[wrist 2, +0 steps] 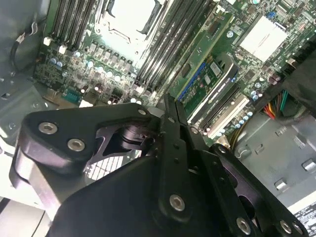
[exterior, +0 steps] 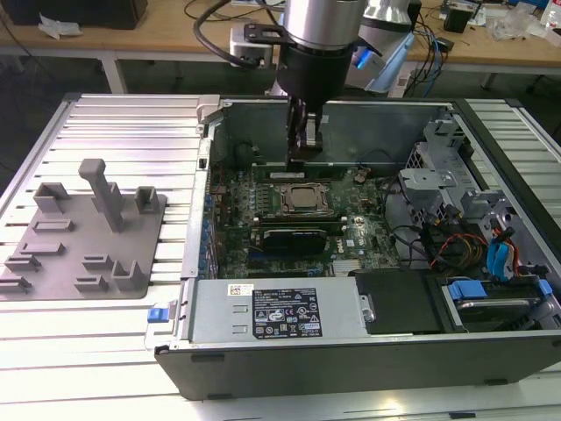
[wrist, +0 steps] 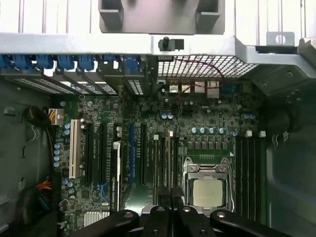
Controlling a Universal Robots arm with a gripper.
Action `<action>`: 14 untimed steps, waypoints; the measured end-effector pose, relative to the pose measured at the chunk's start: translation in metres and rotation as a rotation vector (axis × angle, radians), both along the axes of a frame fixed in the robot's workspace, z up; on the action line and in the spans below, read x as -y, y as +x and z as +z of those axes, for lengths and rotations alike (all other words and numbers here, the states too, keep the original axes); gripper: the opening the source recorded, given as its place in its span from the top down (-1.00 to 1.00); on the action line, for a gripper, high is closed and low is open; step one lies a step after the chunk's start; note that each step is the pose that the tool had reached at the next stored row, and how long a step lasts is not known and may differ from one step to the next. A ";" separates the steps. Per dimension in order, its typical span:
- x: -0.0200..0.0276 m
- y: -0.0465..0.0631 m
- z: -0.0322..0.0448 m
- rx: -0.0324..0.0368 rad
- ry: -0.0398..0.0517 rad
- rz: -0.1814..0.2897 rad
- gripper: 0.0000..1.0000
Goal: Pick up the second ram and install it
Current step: 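Pick up the second ram and move it above second insertion slot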
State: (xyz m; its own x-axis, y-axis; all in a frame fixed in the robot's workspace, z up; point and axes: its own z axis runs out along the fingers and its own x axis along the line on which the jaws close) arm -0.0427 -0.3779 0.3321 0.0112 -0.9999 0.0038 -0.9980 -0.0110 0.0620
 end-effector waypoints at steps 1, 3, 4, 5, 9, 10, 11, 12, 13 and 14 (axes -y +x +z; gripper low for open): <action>-0.0002 0.002 -0.0026 0.0000 0.0001 0.000 0.82; -0.0007 0.005 -0.0086 0.0000 0.0000 0.000 0.82; -0.0011 0.006 -0.0116 -0.0001 -0.0001 0.000 0.82; -0.0015 0.007 -0.0136 0.0000 -0.0001 0.000 0.82; -0.0021 0.008 -0.0215 0.0000 0.0000 0.000 0.82; -0.0021 0.009 -0.0227 0.0000 0.0000 0.000 0.82; -0.0021 0.009 -0.0242 0.0000 -0.0001 0.000 0.82; -0.0020 0.010 -0.0268 -0.0001 -0.0004 0.000 0.82; -0.0021 0.011 -0.0277 -0.0002 -0.0007 0.000 0.82; -0.0020 0.011 -0.0284 -0.0003 -0.0011 0.000 0.82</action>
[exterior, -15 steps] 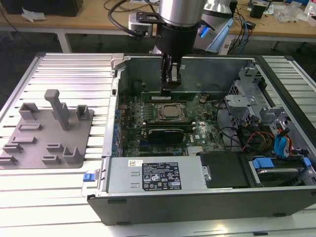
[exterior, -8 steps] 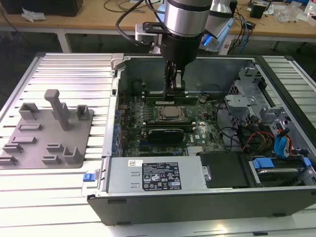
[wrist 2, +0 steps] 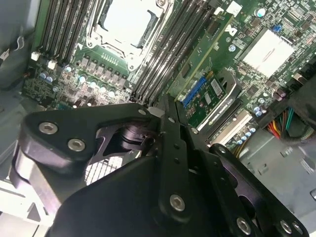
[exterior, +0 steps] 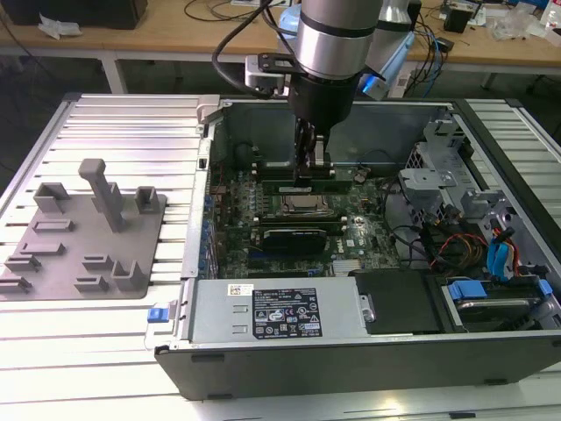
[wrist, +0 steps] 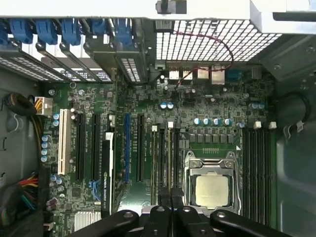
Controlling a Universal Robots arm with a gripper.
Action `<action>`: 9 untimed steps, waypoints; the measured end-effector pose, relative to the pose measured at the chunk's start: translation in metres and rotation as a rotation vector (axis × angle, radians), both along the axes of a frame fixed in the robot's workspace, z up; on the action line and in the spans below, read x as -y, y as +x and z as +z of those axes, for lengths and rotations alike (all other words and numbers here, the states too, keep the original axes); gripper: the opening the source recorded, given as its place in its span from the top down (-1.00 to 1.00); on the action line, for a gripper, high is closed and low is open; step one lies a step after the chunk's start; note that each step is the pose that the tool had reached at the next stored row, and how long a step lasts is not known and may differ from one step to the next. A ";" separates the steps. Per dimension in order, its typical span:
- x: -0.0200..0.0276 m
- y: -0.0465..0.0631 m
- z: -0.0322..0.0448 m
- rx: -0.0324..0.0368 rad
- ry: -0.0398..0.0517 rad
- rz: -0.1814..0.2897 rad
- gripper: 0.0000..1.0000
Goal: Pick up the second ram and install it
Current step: 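Pick up the second ram and move it above second insertion slot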
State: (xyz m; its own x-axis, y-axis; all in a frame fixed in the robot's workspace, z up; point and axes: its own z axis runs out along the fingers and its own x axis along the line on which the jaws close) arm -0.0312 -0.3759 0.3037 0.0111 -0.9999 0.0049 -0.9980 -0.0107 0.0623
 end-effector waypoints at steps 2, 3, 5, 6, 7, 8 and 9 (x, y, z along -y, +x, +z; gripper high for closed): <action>0.0000 0.002 -0.0016 -0.0007 -0.0011 0.000 0.82; 0.0000 0.002 -0.0017 -0.0007 -0.0010 0.000 0.82; 0.0000 0.002 -0.0017 -0.0006 -0.0009 0.000 0.82; 0.0000 0.002 -0.0019 -0.0006 -0.0009 0.000 0.82; -0.0001 0.002 -0.0027 -0.0004 -0.0003 0.000 0.82; 0.0000 0.002 -0.0044 -0.0006 -0.0008 0.000 0.82; 0.0000 0.002 -0.0065 -0.0006 -0.0008 0.000 0.82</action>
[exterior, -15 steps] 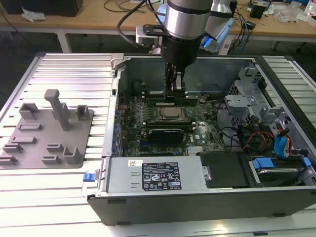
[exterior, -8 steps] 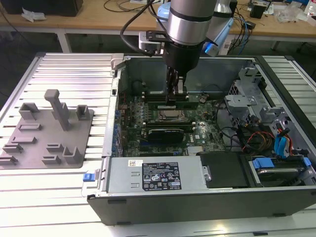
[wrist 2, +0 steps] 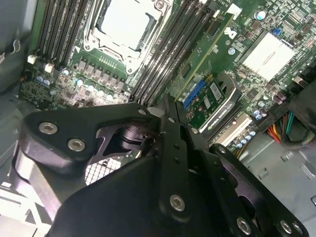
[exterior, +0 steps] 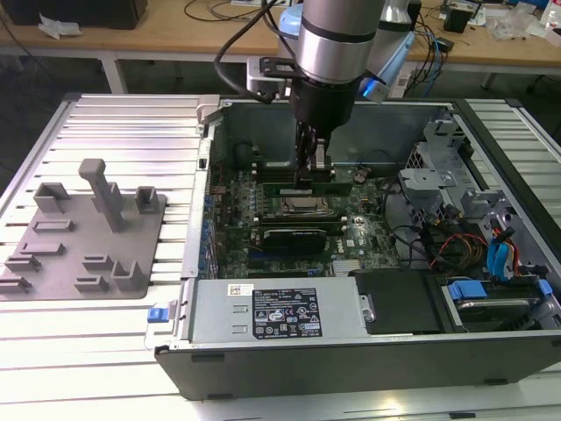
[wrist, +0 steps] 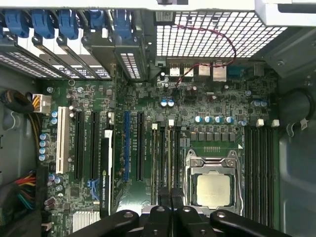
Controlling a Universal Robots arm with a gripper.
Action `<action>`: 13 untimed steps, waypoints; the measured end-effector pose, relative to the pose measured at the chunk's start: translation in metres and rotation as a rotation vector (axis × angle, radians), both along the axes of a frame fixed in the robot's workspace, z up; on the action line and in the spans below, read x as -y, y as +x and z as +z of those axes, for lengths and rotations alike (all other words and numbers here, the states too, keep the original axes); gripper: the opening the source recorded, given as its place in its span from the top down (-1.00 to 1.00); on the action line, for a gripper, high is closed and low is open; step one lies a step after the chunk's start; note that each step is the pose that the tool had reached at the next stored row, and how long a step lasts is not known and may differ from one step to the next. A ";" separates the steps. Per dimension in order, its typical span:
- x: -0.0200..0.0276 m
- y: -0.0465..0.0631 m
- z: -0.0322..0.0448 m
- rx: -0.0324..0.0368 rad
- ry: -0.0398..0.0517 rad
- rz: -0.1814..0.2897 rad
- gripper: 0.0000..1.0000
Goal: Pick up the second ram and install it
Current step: 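Pick up the second ram and move it above second insertion slot, then insert the second ram into the second slot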
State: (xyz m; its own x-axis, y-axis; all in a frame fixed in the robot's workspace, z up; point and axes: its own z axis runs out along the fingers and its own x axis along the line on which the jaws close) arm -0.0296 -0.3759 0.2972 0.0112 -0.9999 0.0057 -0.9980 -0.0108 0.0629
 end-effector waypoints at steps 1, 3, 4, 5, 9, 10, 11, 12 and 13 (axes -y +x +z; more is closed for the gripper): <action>0.0000 0.000 -0.0015 0.0000 0.0001 0.000 0.82; 0.0000 0.000 -0.0046 0.0000 -0.0001 0.000 0.82; 0.0000 0.000 -0.0067 -0.0001 -0.0001 0.000 0.82; 0.0000 0.000 -0.0074 -0.0001 -0.0002 0.000 0.82; 0.0000 0.000 -0.0091 0.0000 -0.0002 0.000 0.82; 0.0001 0.000 -0.0091 -0.0001 -0.0005 0.000 0.82; 0.0000 0.000 -0.0091 -0.0001 -0.0006 0.000 0.82; 0.0000 0.000 -0.0091 0.0000 -0.0006 0.000 0.82; 0.0000 0.000 -0.0091 0.0000 -0.0007 0.000 0.82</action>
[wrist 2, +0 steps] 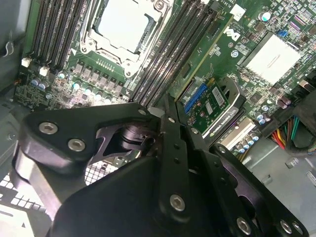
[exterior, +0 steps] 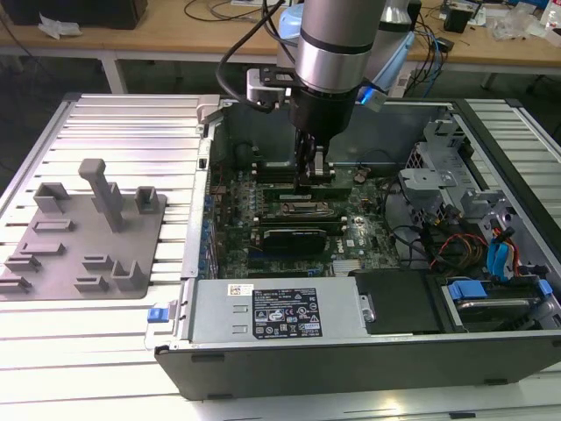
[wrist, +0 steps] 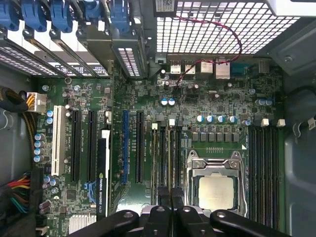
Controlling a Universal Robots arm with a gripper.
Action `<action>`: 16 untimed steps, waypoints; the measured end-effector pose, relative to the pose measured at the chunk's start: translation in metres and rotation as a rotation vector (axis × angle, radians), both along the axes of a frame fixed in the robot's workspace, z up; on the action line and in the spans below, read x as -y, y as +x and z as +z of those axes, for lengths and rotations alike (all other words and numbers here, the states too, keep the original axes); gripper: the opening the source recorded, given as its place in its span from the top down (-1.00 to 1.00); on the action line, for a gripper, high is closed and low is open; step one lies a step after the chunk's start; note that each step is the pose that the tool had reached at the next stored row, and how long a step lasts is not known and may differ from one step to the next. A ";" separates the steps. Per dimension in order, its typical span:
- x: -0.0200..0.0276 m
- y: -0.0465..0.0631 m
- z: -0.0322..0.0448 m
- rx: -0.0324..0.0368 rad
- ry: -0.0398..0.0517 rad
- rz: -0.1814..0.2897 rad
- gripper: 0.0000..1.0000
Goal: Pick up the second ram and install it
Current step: 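Insert the second ram into the second slot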
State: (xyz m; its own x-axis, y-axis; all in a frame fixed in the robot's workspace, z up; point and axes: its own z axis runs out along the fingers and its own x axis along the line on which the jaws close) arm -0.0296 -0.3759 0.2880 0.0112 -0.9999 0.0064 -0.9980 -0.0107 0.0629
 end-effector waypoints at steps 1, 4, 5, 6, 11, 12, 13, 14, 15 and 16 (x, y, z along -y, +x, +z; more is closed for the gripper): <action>0.0000 0.000 0.0000 0.0000 -0.0001 0.000 0.82; 0.0000 0.000 0.0000 0.0000 -0.0003 0.000 0.82; 0.0000 0.000 0.0000 0.0000 -0.0003 0.000 0.82; 0.0000 0.000 0.0000 0.0000 -0.0003 0.000 0.82; 0.0000 -0.005 -0.0042 0.0000 -0.0003 0.000 0.82; 0.0000 -0.005 -0.0071 0.0000 -0.0005 0.000 0.82; 0.0000 -0.005 -0.0111 0.0000 -0.0004 0.000 0.82; 0.0000 -0.005 -0.0121 0.0000 -0.0003 0.000 0.82; 0.0000 -0.005 -0.0128 0.0000 -0.0004 0.000 0.82; 0.0000 -0.006 -0.0137 0.0000 -0.0004 0.000 0.82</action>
